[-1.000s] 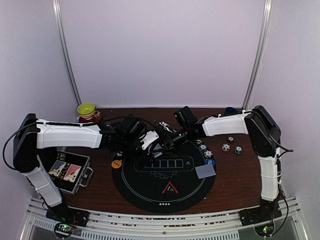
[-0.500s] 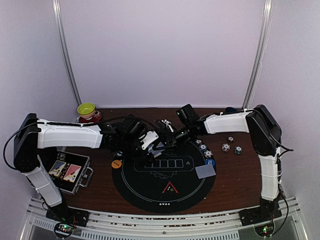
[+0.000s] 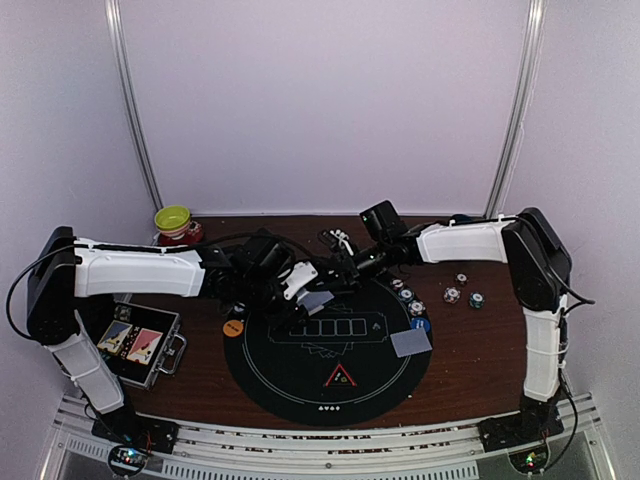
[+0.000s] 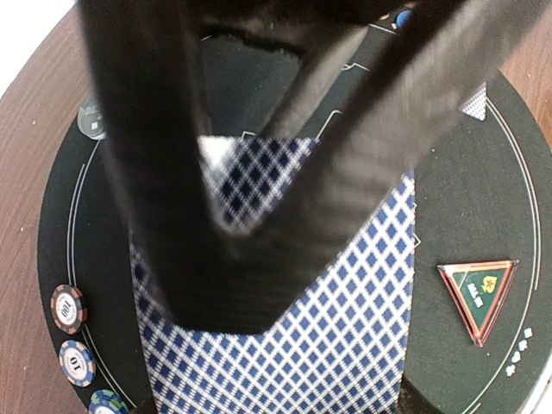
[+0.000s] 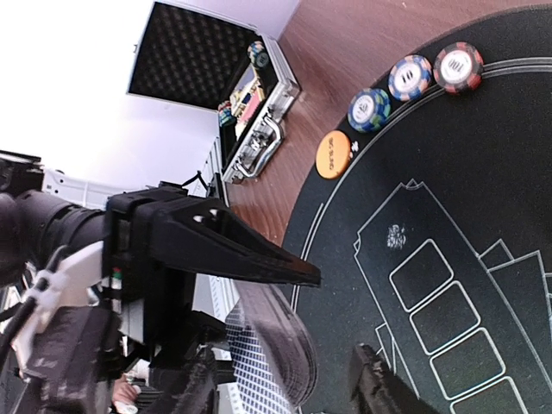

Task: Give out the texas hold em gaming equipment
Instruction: Pick up the poker card from the face-down deck piles.

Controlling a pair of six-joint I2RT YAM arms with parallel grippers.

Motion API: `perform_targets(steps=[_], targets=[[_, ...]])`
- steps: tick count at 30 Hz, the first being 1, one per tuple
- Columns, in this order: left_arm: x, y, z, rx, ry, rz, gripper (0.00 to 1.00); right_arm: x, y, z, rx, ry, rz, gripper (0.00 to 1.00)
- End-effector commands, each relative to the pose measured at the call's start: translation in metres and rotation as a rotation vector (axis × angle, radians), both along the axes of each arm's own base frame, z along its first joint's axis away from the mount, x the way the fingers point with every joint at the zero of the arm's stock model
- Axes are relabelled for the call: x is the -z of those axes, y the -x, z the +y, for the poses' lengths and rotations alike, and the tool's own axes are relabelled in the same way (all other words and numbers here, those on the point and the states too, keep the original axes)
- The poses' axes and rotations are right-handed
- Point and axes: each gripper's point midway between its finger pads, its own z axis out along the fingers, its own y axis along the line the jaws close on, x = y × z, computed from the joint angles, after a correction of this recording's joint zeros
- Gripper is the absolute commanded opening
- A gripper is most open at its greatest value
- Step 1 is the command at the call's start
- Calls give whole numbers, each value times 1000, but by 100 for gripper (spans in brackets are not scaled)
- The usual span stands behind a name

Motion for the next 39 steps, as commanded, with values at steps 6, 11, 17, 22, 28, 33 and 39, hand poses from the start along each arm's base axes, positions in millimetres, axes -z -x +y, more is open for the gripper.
perform_targets(steps=[6,11,17,22,28,33,39], targets=[[-11,-2,-9,18,44,-32,57,-20,0,-7,-2,-47,-23,36],[-11,-2,-9,16,43,-32,57,-22,4,-9,-18,-51,-29,20],[-10,-2,-9,16,40,-34,57,-25,4,-11,-24,-55,-33,0],[-11,-2,-7,12,36,-37,57,-29,-14,-28,23,-50,-43,0],[-11,-3,-7,10,36,-40,57,-40,-38,-53,92,-62,-61,0],[-15,-4,-3,-9,27,-48,57,-40,-52,-70,139,-60,-62,0],[-25,-8,4,-55,9,-55,58,-32,-72,-80,239,-45,-67,0]])
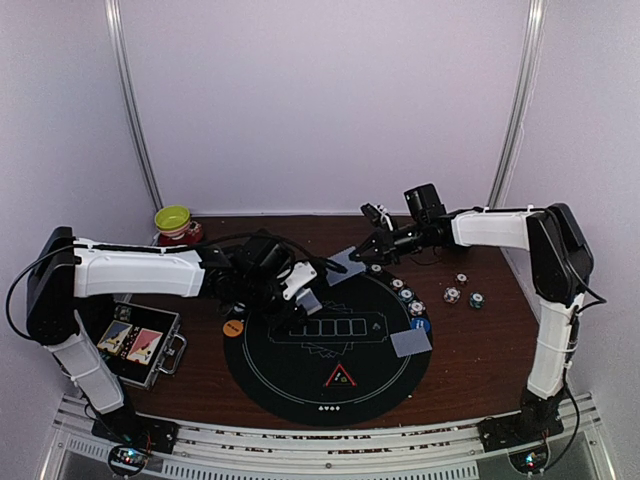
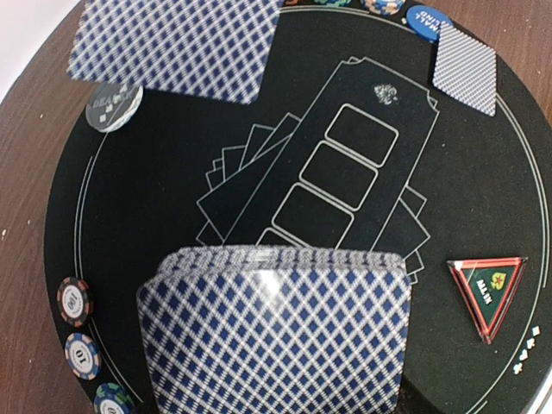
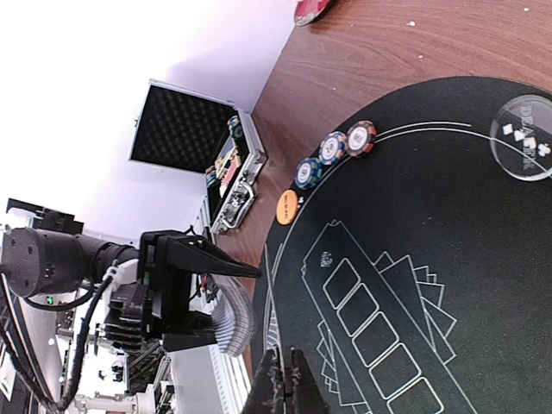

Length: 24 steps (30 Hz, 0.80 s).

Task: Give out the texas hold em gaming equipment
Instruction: Pick up the poker card from the face-down deck piles, then distribute the poker card in the big blind area.

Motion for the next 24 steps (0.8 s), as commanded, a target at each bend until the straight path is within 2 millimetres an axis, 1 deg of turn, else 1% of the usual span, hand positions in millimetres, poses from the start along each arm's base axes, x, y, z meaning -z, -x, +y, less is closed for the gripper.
perform_targets(steps=[1,3,5,9,10,11,14,17,19,21,24], targets=[[-26,-5,2,-41,20,-39,58,-3,-11,-3,79,1,-29,0],[-31,-6,4,-50,18,-43,58,7,-13,2,97,3,-9,0],[-36,-8,6,-63,21,-57,58,20,-11,13,89,22,4,0],[-46,-13,13,-86,7,-92,58,46,2,47,21,35,52,0],[-47,-14,14,-91,2,-97,58,45,5,56,10,24,54,0],[-49,-14,16,-98,-1,-100,58,51,8,63,6,18,87,0],[-51,-14,23,-120,-8,-95,58,52,14,83,6,-39,118,0],[-51,-11,34,-145,-19,-91,58,47,18,98,5,-90,134,0],[-52,-10,44,-170,-19,-94,58,49,23,107,0,-100,140,0],[-50,-8,55,-194,-21,-89,58,51,29,117,-10,-111,150,0],[-51,-7,70,-230,-20,-92,58,55,46,135,-41,-128,178,0]])
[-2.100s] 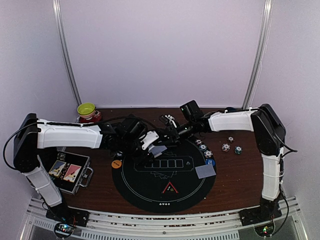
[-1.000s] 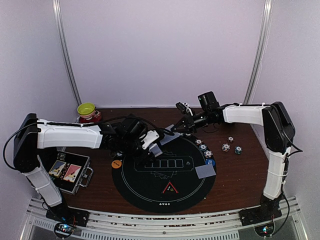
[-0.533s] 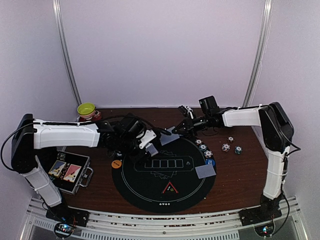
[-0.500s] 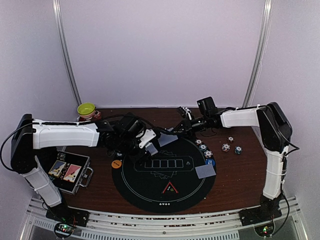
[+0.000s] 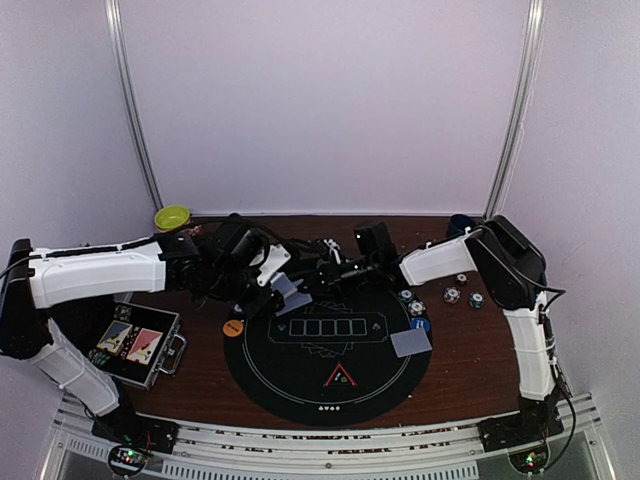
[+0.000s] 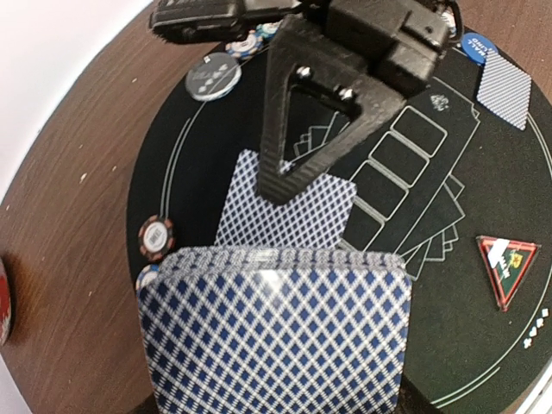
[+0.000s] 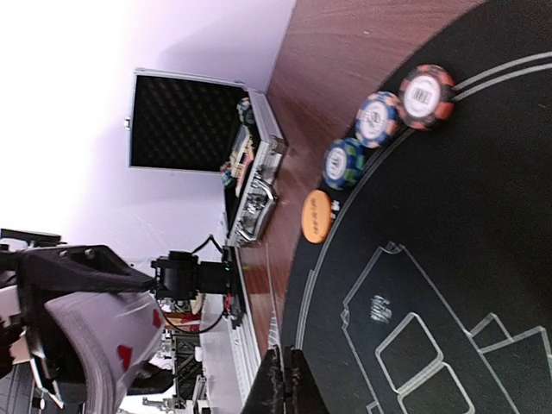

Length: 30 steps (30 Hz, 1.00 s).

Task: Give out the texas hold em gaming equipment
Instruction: Distribute the poker card in the big blind area.

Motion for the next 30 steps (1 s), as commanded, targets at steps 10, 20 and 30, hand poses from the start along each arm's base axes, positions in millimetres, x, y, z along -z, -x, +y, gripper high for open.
perform_targets(steps=[10,20,30], targets=[[-6,-4,70,-172,17,-30,57,22,49,72,-104,-60,73,0],[13,-13,86,-203,8,-14,57,48,87,99,-172,-34,115,0],[2,-12,92,-212,47,-48,57,88,83,109,-153,152,11,0]])
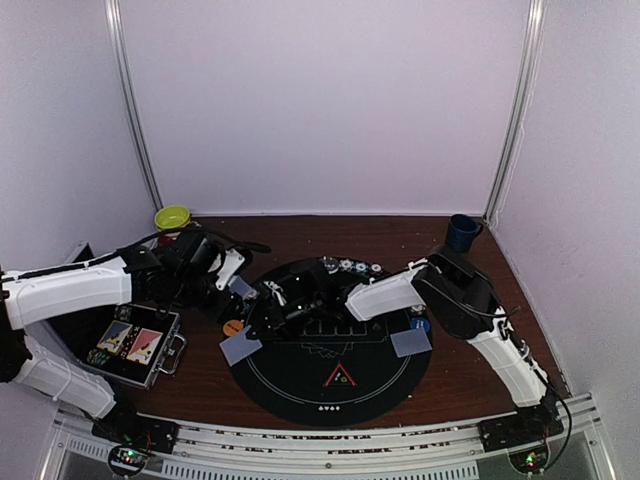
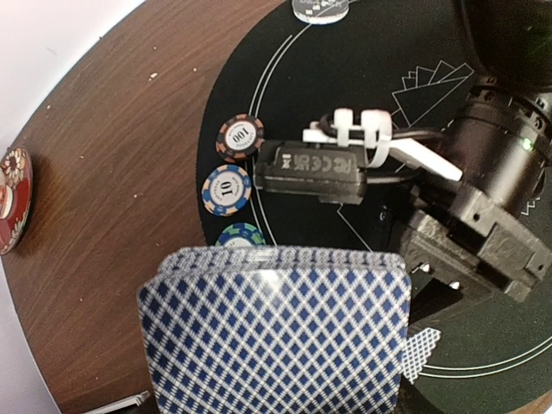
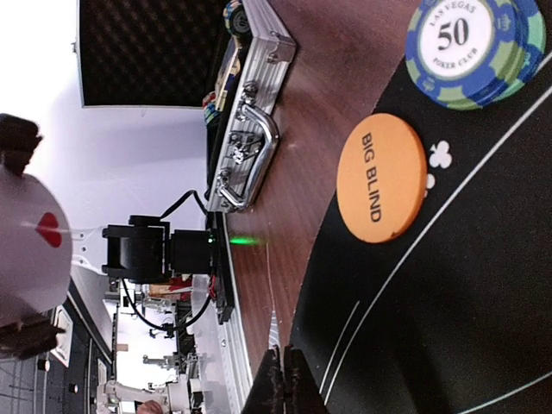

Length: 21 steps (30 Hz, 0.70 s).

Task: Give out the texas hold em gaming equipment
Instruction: Distribute the poker card in the big blind area.

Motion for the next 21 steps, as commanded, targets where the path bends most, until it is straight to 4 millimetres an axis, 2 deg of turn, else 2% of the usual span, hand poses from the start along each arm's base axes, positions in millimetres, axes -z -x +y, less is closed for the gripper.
perform_targets(steps=[1,6,7,10,11,17,21], targets=[[-18,-6,-2,-3,61,-70,57,38,0,-4,12,120,-40,0],[-22,-6,-2,1,65,-81,57,46,0,-9,26,162,-47,0],[-22,-7,-2,1,65,-82,57,47,0,-10,26,170,-51,3],[-21,-7,-3,4,63,-77,57,44,-2,-12,21,184,-74,24],[-20,-8,-4,5,63,-76,57,42,-2,-13,19,192,-87,28],[-21,-8,-5,9,68,-74,57,13,-18,-27,44,193,-176,45],[-21,-7,-7,16,72,-68,57,-12,-44,-46,100,177,-209,52]])
